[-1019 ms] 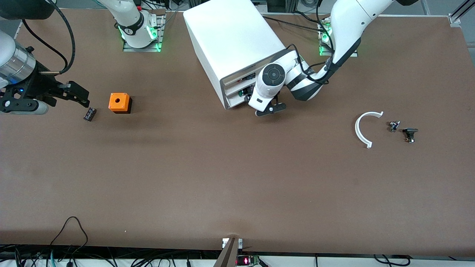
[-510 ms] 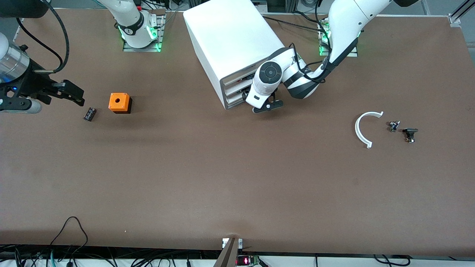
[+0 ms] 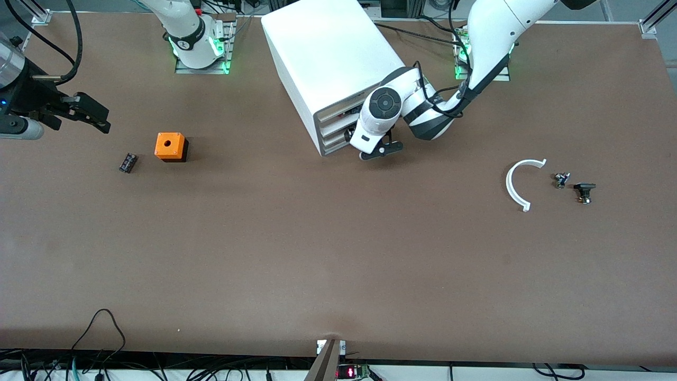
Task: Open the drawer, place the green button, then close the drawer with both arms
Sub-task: 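Release the drawer front and lift the left gripper away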
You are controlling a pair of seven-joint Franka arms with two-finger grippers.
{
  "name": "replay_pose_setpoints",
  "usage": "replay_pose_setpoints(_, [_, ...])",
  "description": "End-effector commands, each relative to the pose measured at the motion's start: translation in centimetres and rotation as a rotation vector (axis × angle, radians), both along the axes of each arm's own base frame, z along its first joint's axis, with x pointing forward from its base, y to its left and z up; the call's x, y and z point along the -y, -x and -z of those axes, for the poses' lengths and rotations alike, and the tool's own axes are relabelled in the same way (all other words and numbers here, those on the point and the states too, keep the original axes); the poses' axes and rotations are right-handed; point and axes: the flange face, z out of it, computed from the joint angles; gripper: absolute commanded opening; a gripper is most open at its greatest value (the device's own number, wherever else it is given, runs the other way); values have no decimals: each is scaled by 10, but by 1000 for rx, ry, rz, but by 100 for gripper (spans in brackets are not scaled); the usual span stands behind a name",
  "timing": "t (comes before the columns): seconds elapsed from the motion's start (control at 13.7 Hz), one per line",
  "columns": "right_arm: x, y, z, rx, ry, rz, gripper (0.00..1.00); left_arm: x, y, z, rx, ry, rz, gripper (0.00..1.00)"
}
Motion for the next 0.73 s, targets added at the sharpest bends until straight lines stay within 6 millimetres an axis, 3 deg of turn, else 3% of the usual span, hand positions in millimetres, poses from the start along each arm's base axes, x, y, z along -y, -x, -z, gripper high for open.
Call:
replay_pose_setpoints(0.0, [4, 3, -5, -2, 5, 19, 100, -5, -14, -30, -6, -25, -3, 100])
replay_pose_setpoints(0.15, [21, 2, -6, 0, -9, 51, 100, -13, -35, -56, -22, -69, 8, 100])
replay_pose_setpoints(0.29, [22, 5, -13, 15, -15, 51, 100, -20, -59, -90, -11, -88, 42, 100])
replay_pose_setpoints(0.44, [22, 8, -16, 17, -18, 39, 100, -54, -99, -122, -14, -70, 81, 100])
replay_pose_setpoints(0.66, [21, 7, -15, 20, -23, 47, 100, -103, -137, -167, 41, -32, 147, 100])
